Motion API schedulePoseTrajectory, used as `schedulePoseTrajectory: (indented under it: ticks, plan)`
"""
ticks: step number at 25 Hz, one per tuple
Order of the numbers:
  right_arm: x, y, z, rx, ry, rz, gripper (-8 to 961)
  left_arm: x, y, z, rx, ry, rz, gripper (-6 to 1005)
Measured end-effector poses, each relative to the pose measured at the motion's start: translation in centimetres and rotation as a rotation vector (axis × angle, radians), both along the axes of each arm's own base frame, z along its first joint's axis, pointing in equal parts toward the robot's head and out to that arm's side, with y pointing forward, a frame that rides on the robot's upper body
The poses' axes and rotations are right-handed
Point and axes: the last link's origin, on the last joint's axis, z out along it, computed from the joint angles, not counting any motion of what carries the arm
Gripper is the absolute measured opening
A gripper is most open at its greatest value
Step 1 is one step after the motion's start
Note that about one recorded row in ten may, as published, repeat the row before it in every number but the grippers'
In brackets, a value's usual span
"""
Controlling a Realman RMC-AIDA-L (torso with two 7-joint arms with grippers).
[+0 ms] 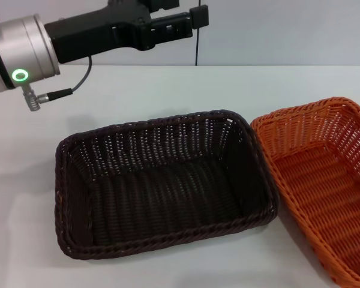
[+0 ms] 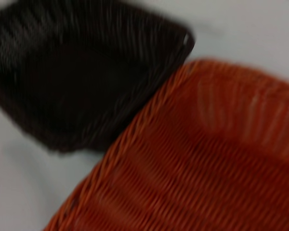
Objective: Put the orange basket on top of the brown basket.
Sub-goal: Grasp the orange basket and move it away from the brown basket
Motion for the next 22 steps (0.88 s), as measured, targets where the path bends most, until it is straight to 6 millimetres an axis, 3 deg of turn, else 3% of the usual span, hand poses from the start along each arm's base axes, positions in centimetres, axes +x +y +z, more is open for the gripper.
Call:
schedulePoseTrajectory:
  ticks: [7,16,22]
  plan:
    - [-1.2,-1.3,-4.3,-0.210,-0.098,0.048,573,0.6,0.5,-1.0,-0.032,-0.009,0.002,862]
    - [-3.1,-4.1,-7.7,-0.446,-0.080,0.094,573,1.0,0.8,-1.0,-0.027,-0.012,0.001,862]
    - [-5.4,-5.9,-10.1,-0.616,-0.040,0.163,569,1.3,1.2,-0.8,-0.012,-0.011,0.006,862]
